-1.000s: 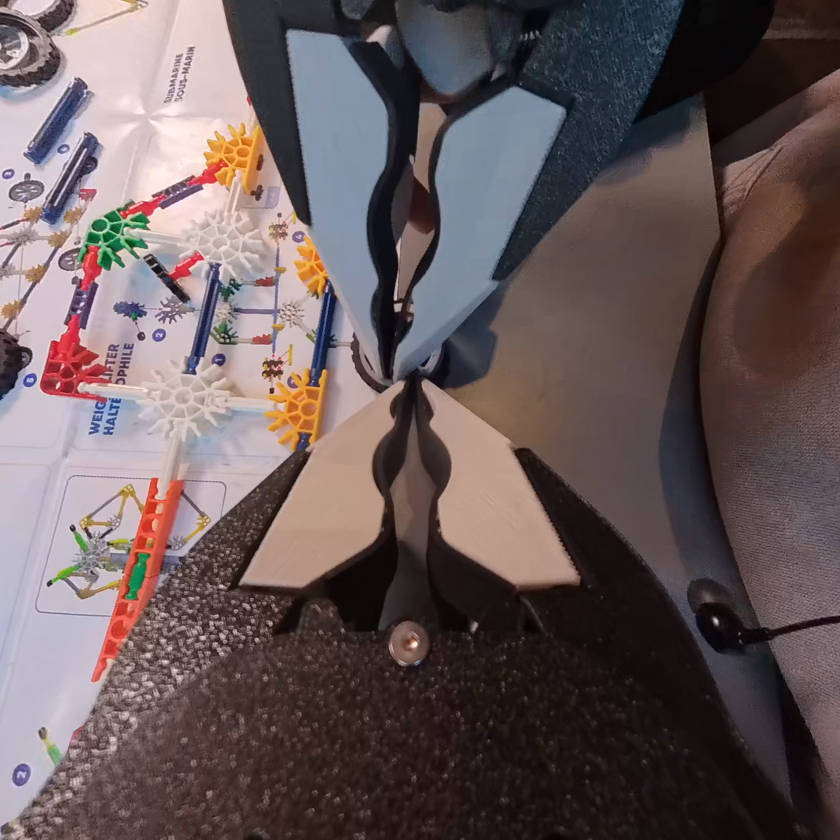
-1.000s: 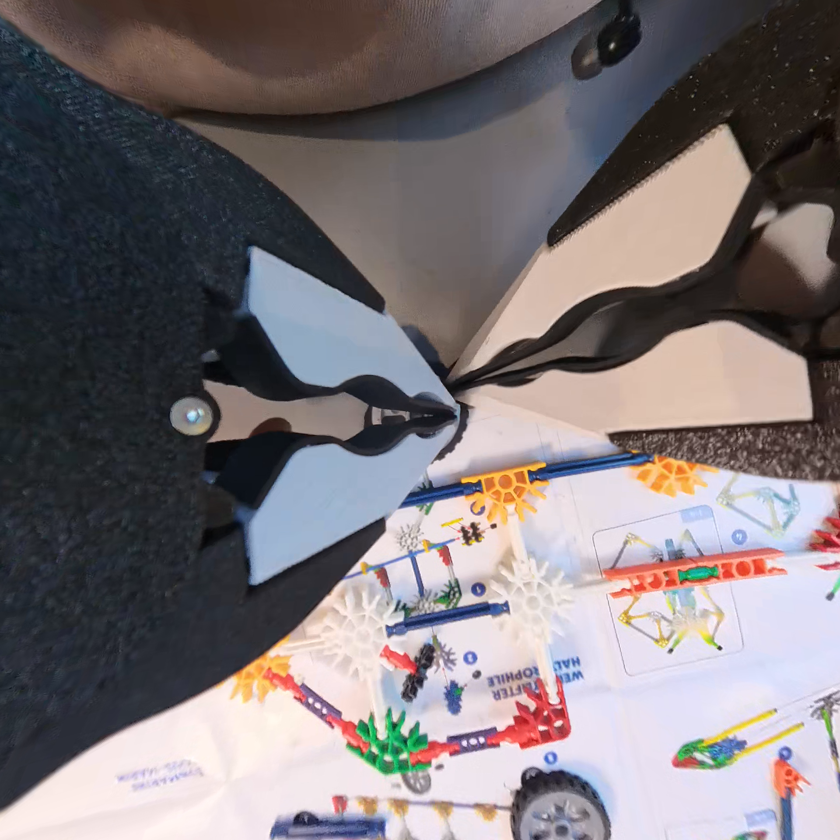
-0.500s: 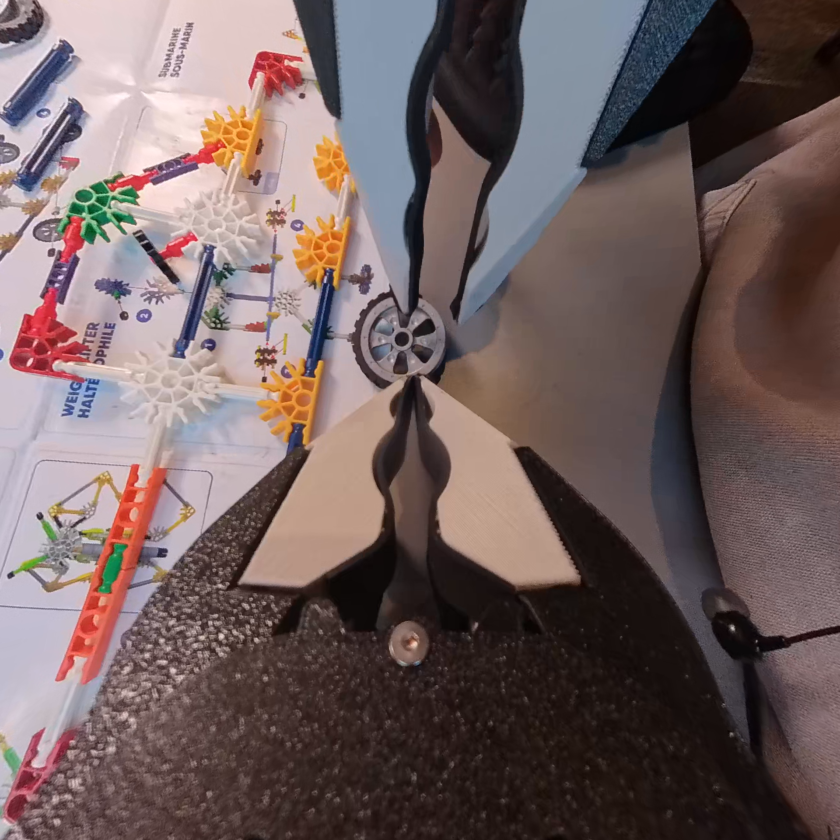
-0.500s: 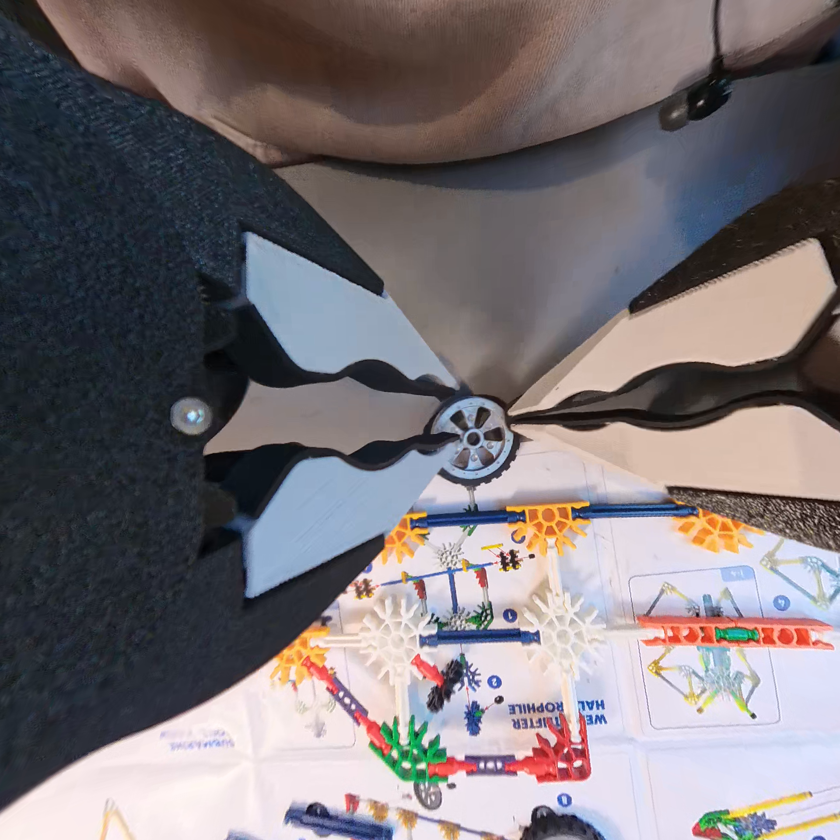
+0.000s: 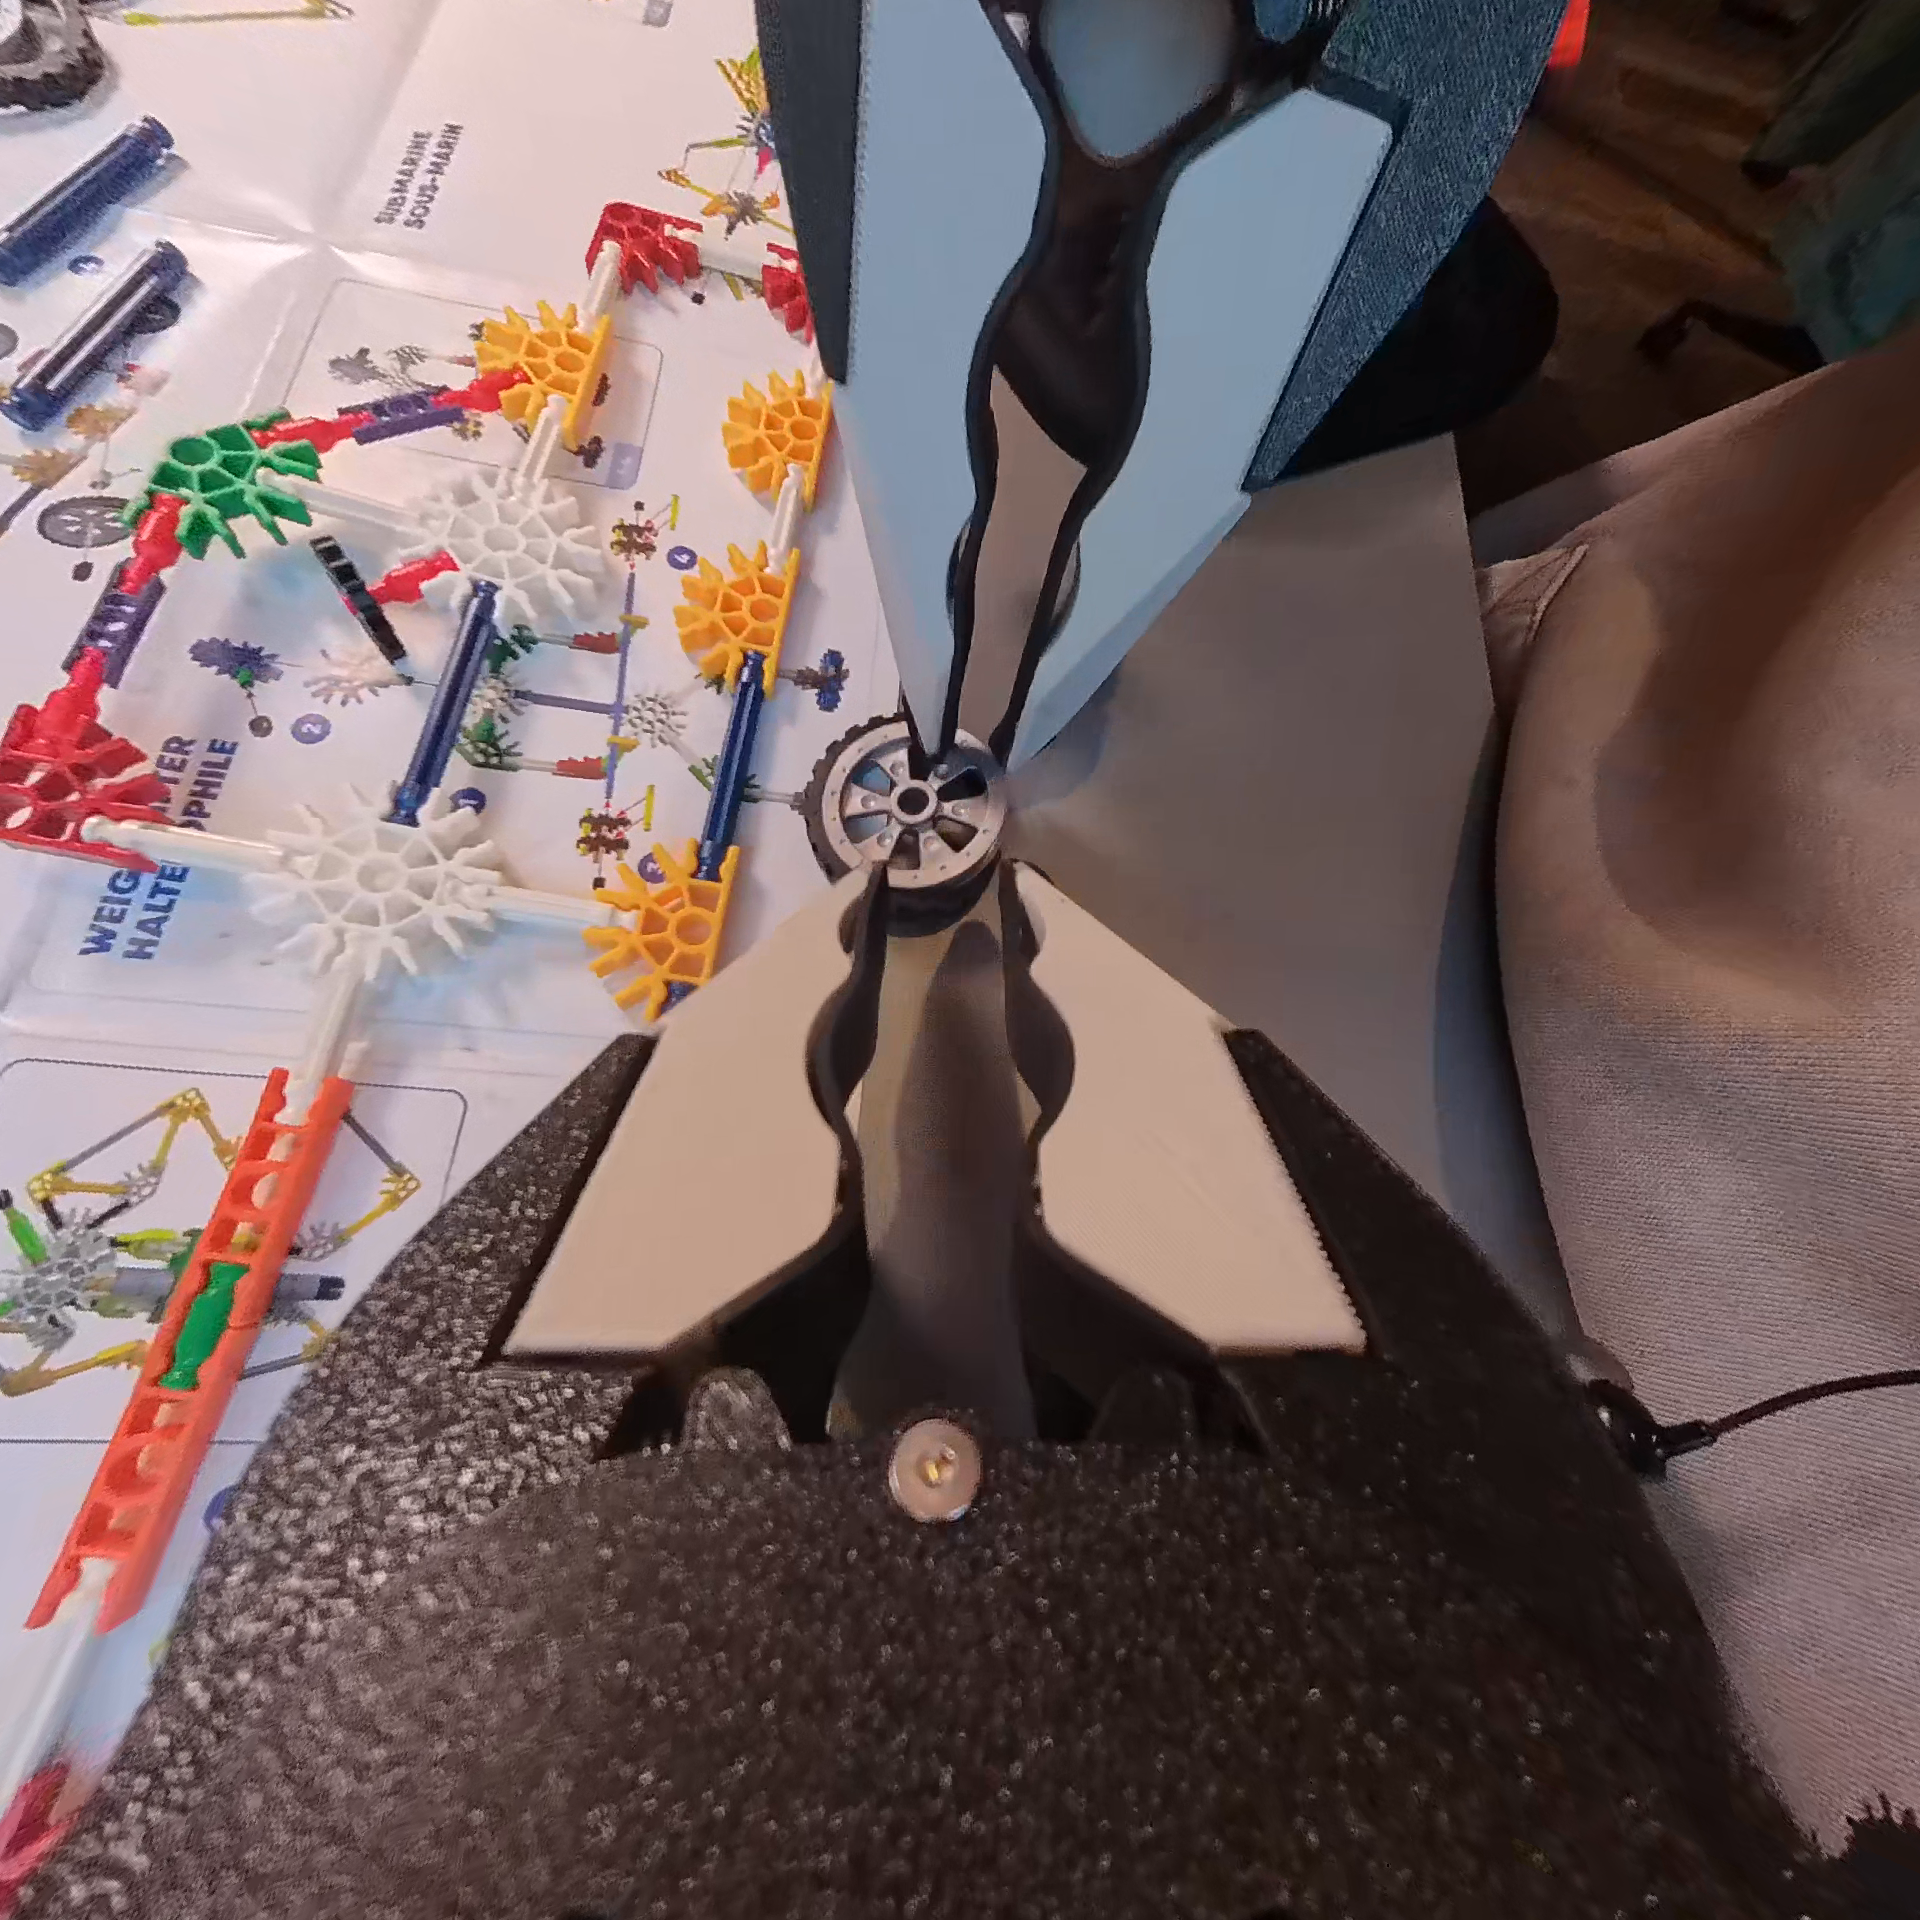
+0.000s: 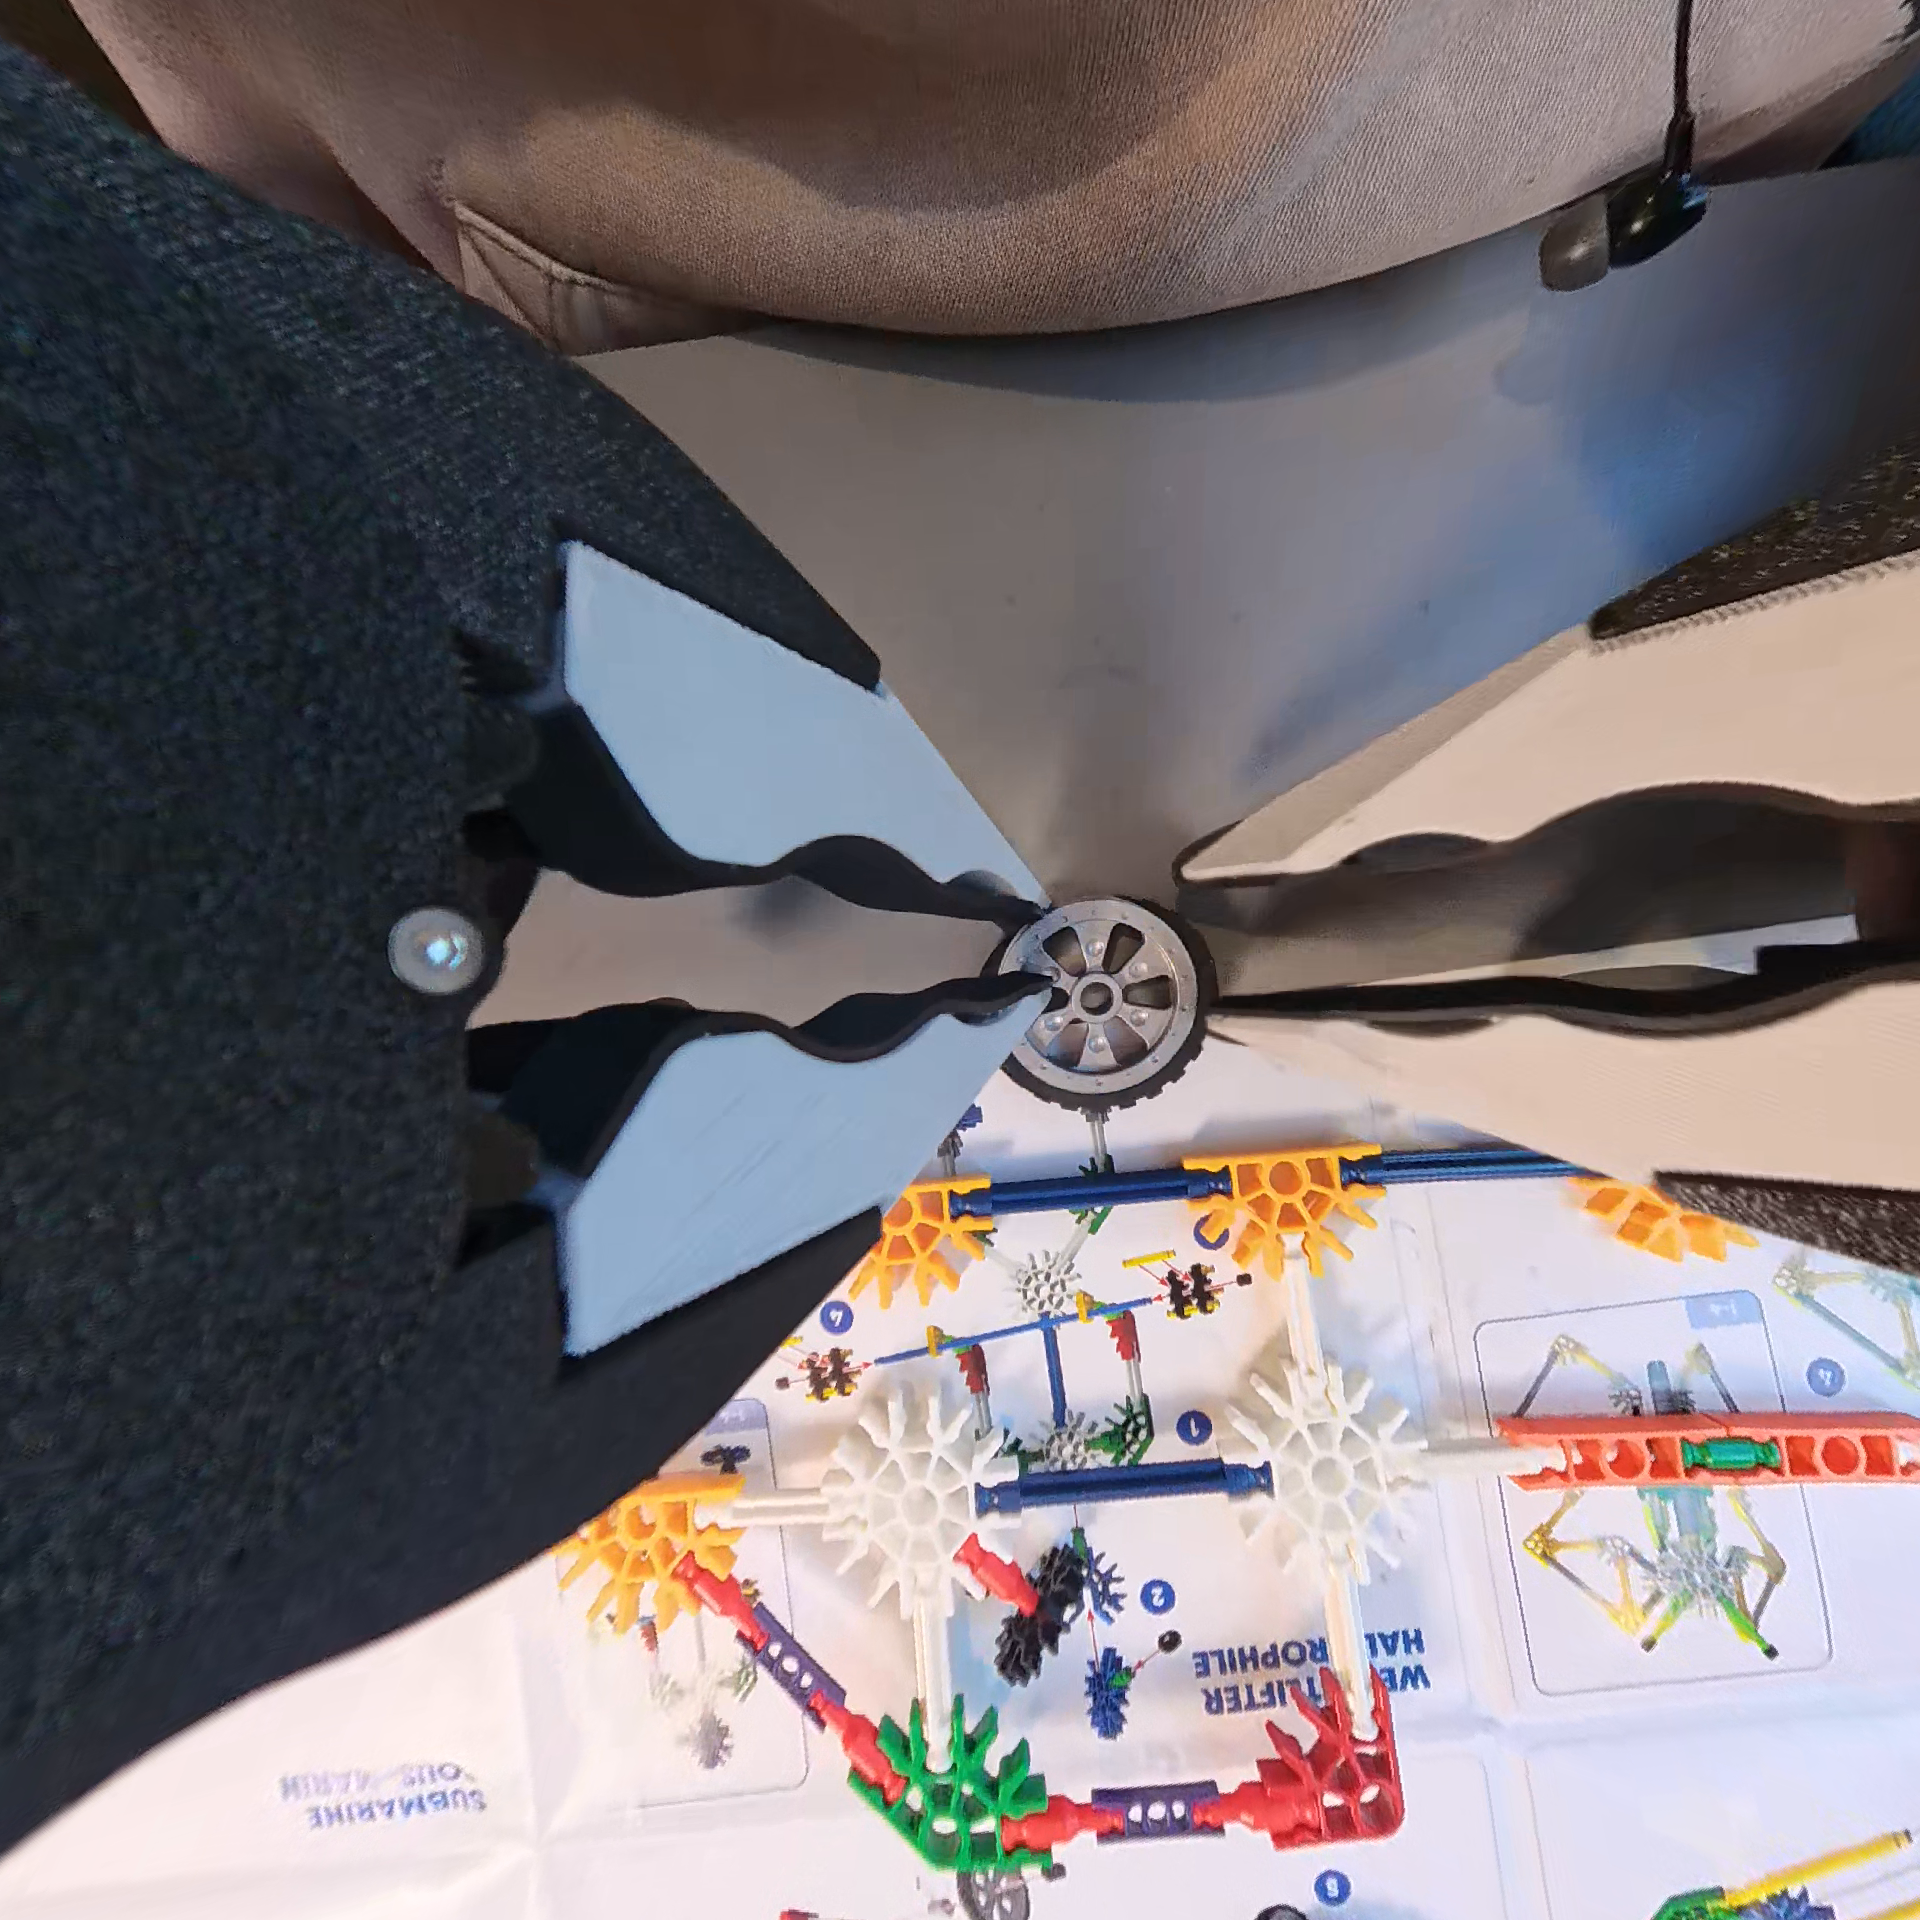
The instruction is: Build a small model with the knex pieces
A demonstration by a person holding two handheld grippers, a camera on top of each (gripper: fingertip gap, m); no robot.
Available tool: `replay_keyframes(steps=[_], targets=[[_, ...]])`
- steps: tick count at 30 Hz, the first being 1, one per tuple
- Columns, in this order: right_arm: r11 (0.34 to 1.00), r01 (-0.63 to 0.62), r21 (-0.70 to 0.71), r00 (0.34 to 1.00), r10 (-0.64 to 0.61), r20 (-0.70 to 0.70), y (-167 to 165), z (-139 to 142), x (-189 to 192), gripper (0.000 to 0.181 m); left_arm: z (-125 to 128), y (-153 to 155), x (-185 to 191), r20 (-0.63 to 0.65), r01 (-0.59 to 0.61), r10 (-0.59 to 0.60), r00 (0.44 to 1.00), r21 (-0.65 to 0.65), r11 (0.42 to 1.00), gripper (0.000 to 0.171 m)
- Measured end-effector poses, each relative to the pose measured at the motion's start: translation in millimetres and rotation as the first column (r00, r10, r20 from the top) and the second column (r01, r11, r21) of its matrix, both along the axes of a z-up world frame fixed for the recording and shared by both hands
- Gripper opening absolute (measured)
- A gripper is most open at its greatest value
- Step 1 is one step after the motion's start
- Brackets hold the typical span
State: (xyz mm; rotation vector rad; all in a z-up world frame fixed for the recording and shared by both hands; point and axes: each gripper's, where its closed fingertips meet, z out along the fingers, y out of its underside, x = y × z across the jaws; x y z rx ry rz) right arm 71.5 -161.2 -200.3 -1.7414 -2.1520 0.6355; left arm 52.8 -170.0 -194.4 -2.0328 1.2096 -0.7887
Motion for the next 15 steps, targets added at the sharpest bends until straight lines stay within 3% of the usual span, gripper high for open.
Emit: replay_keyframes(steps=[5,9,15], targets=[[0.994,0.009,-0.111,1.0,-0.006,0.028,-12.1,1.0,5.7,0.006,-2.0,-9.5,5.7,-0.004,0.046,-0.046,0.999,-0.017,0.999,0.013],[0.991,0.017,-0.13,0.998,-0.008,0.067,-20.2,1.8,12.7,0.003,-6.6,-23.1,10.1,-0.036,0.112,-0.113,0.993,-0.03,0.993,0.012],[0.993,0.052,-0.102,0.997,-0.046,0.067,-18.6,2.1,11.4,0.006,-5.1,-18.3,10.0,-0.045,0.091,-0.09,0.995,0.007,0.996,0.011]])
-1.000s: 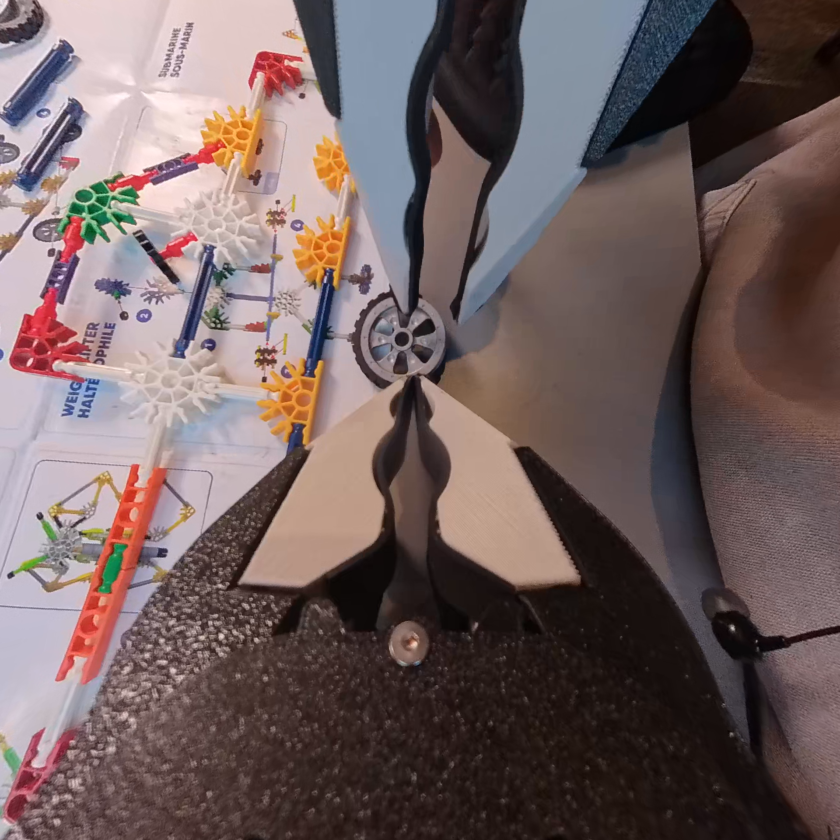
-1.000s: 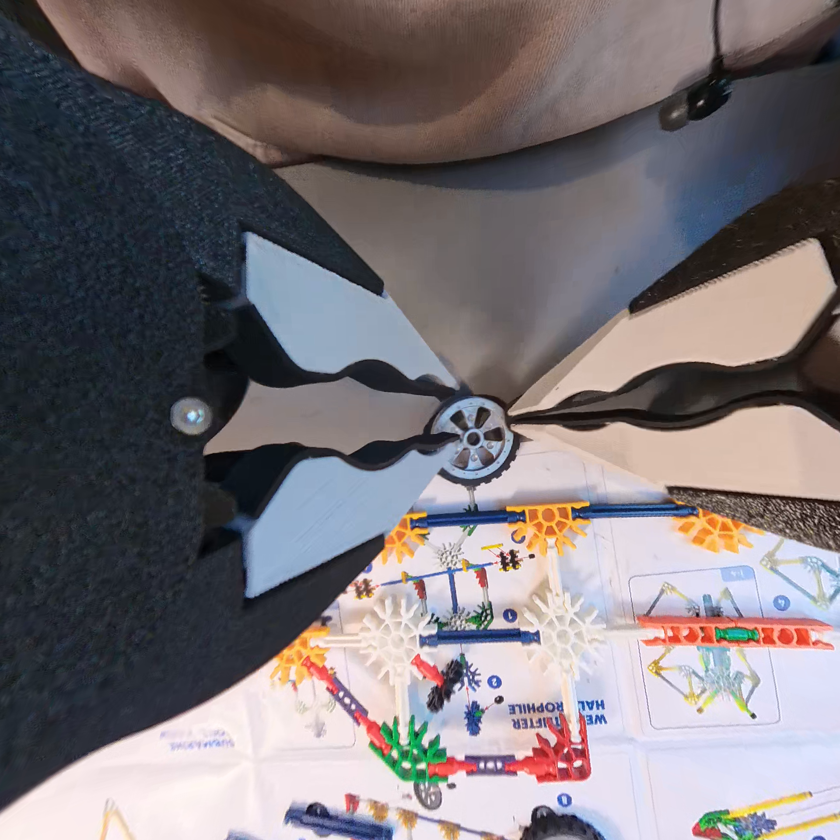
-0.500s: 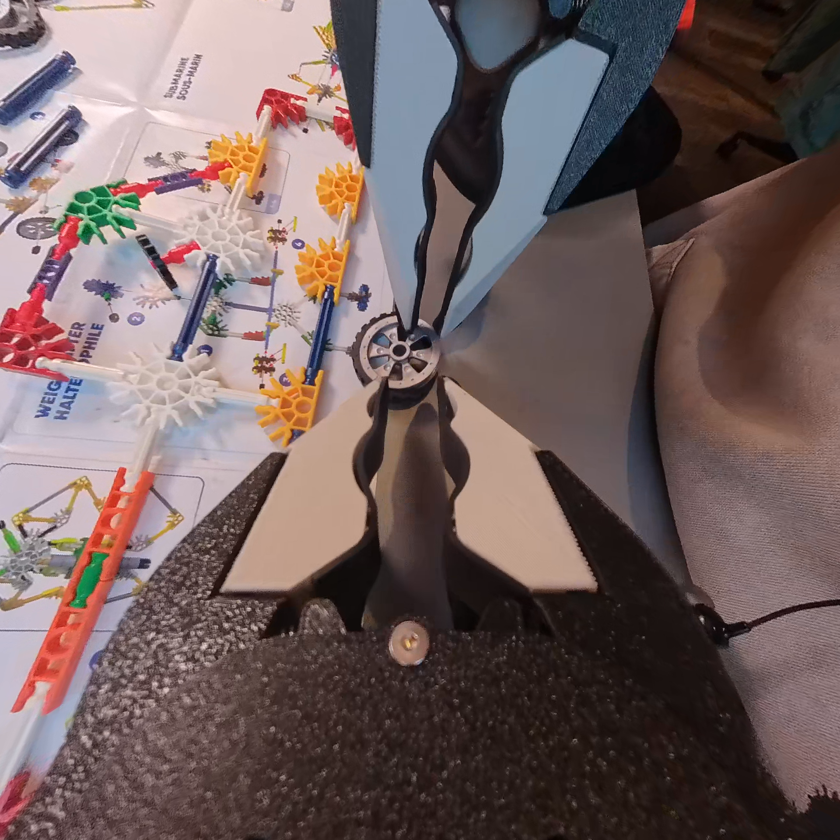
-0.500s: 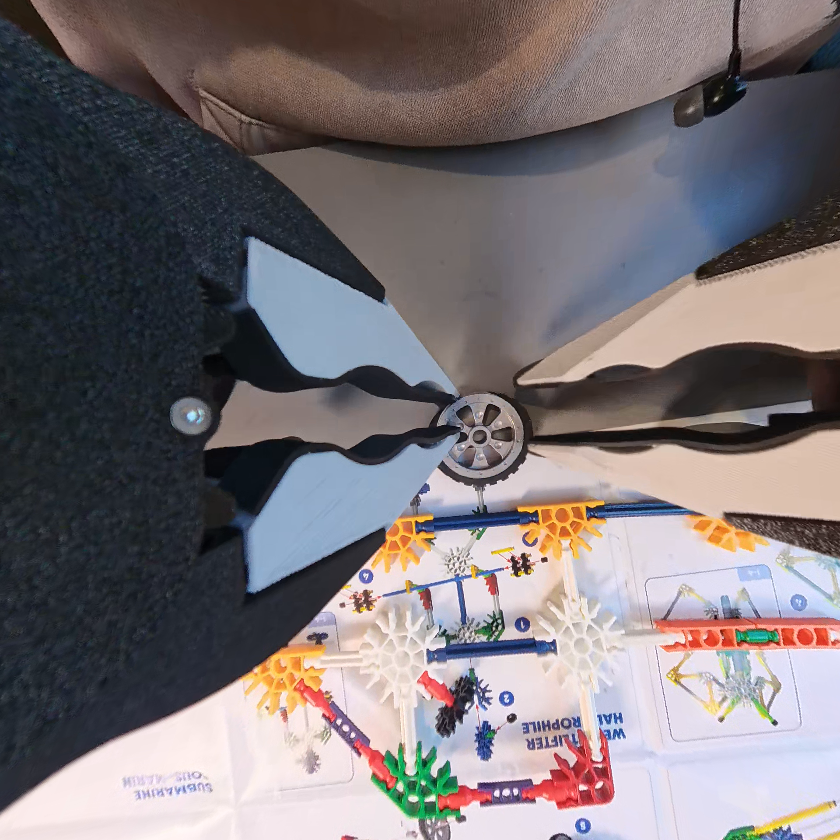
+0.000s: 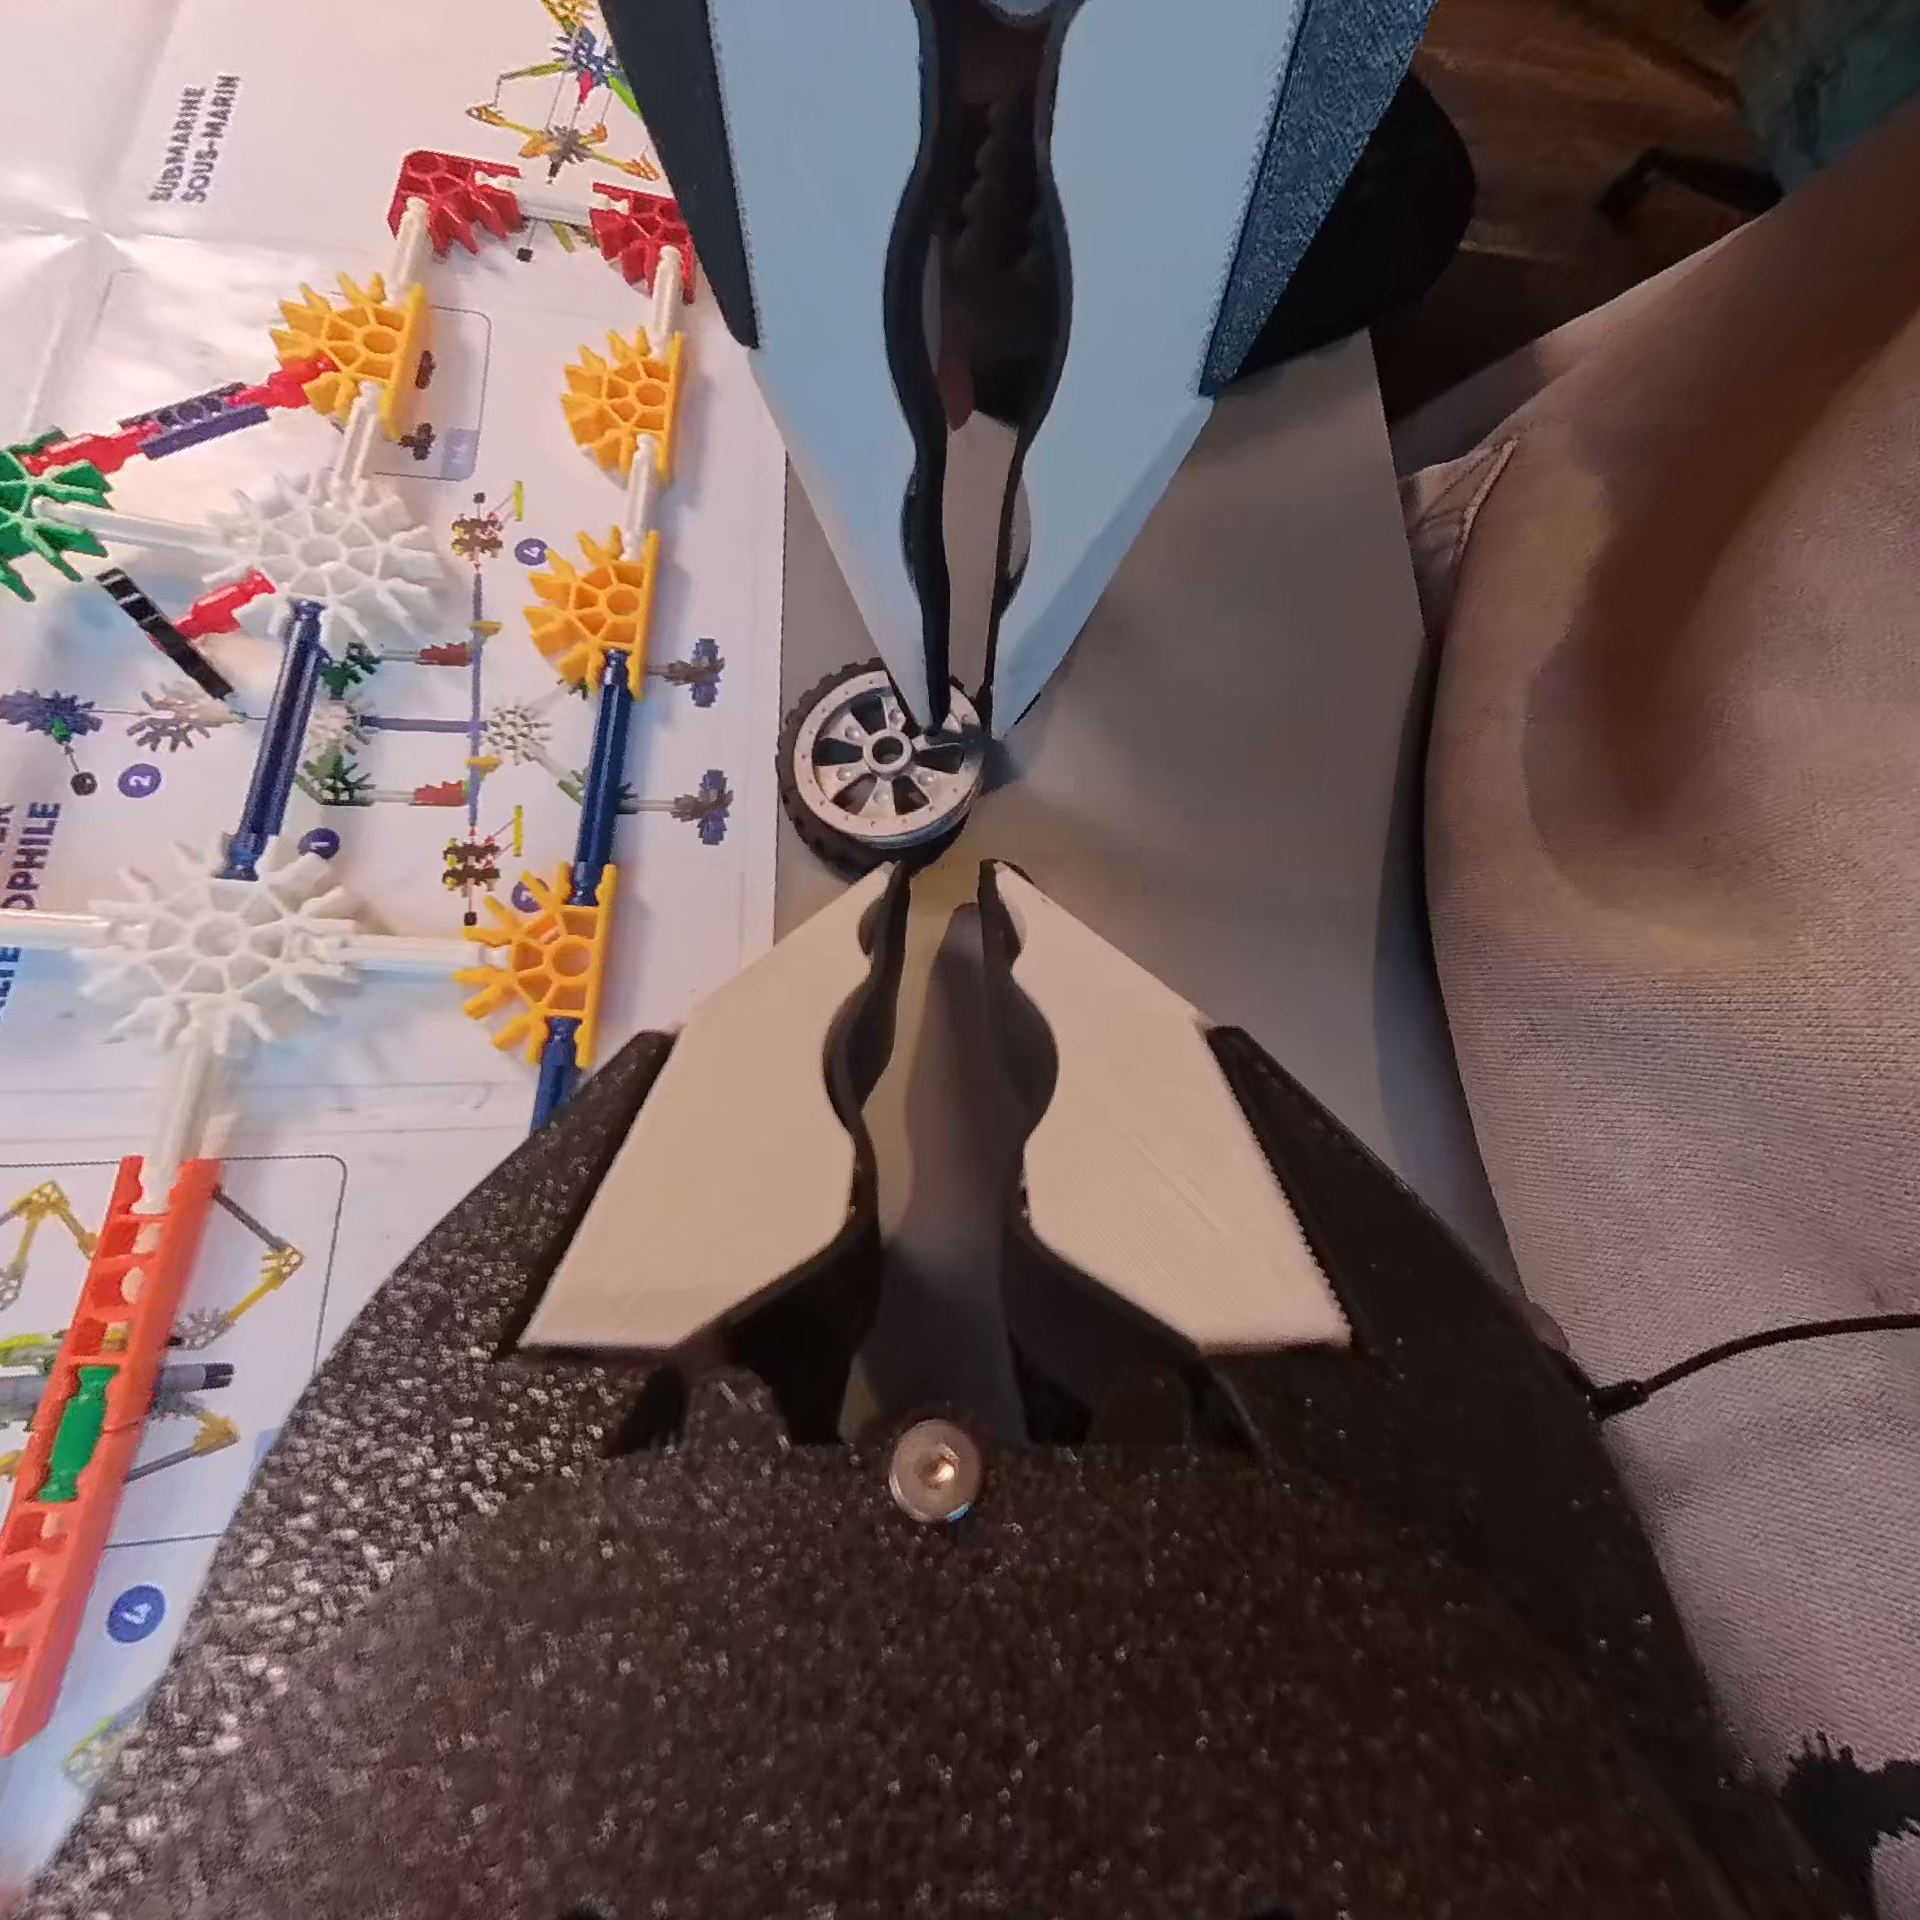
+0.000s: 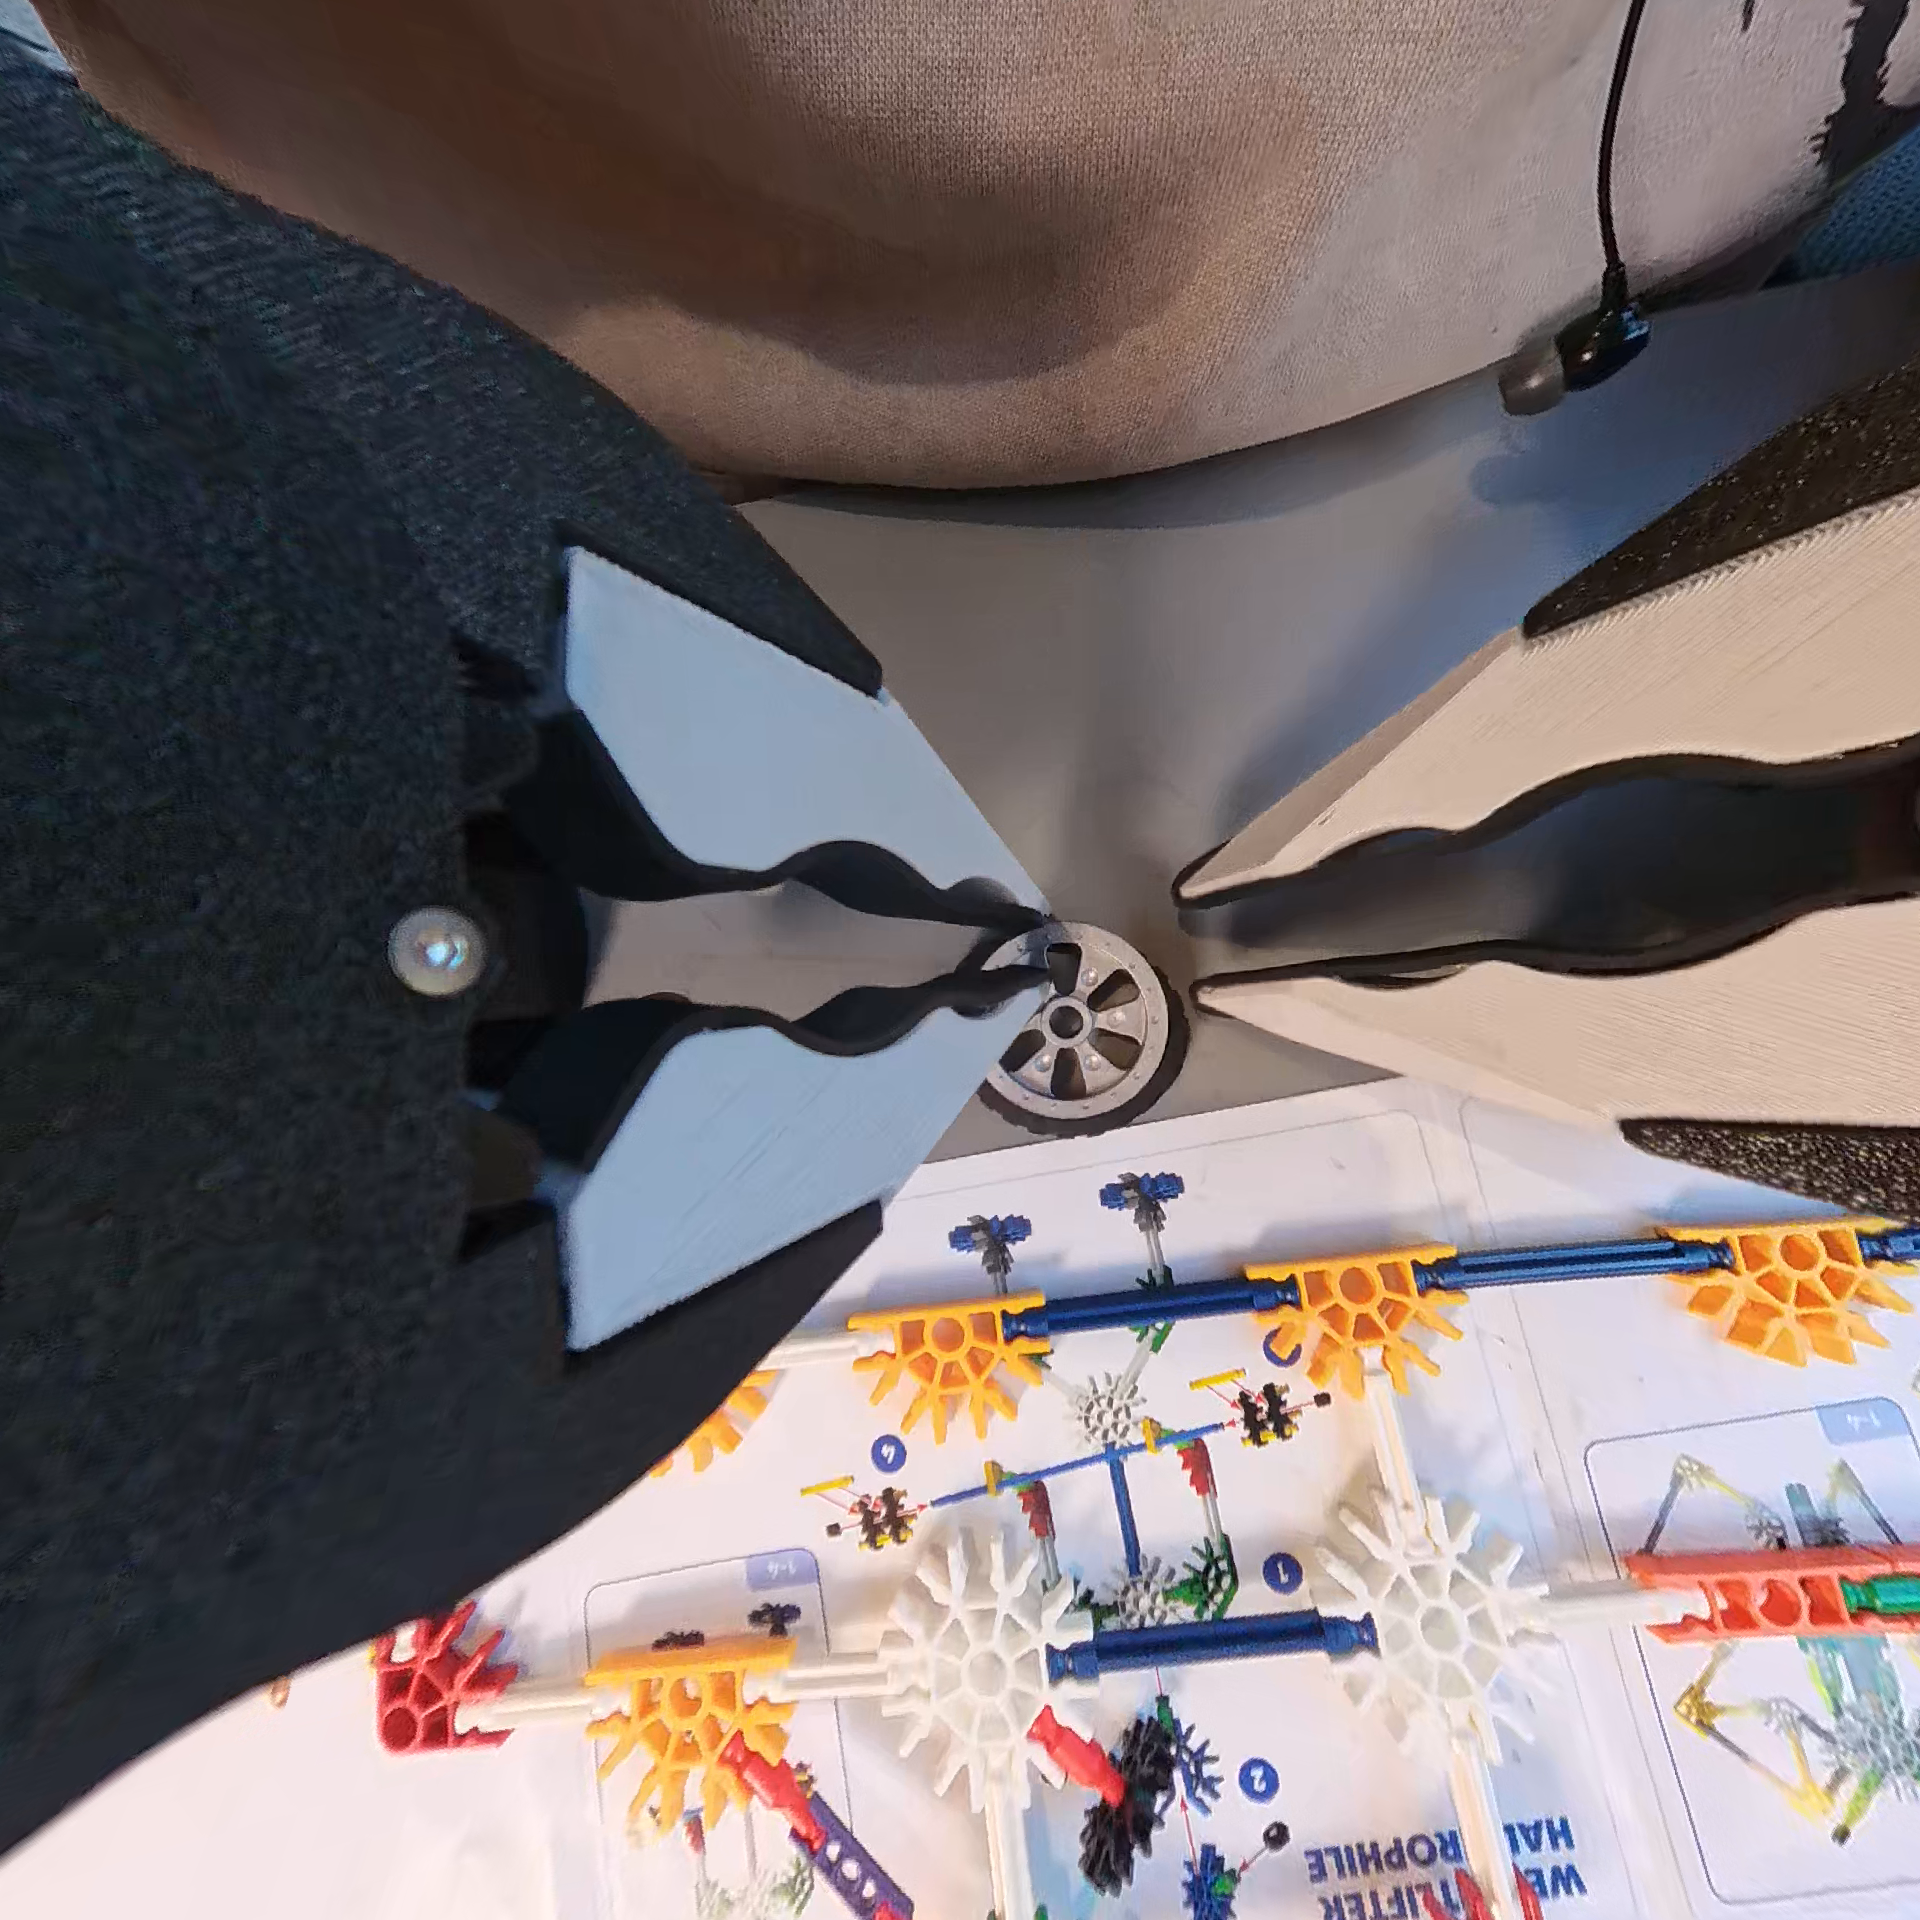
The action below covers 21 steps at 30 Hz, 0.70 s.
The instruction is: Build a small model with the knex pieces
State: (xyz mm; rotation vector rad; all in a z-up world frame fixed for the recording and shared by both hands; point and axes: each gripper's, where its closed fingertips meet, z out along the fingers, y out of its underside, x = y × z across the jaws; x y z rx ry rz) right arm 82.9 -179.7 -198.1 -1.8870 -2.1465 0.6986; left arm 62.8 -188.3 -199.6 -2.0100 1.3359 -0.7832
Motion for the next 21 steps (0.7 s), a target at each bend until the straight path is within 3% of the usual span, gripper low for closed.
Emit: replay_keyframes(steps=[12,21], targets=[[0.996,-0.015,0.088,1.0,0.014,0.003,-4.2,-0.8,-5.8,0.004,-2.7,5.9,5.1,-0.018,-0.033,0.034,0.999,0.05,0.998,0.006],[0.993,0.117,-0.014,0.992,-0.116,0.058,-2.0,-2.8,-6.1,0.002,-3.5,8.1,4.7,-0.032,-0.05,0.052,0.998,0.076,0.996,0.003]])
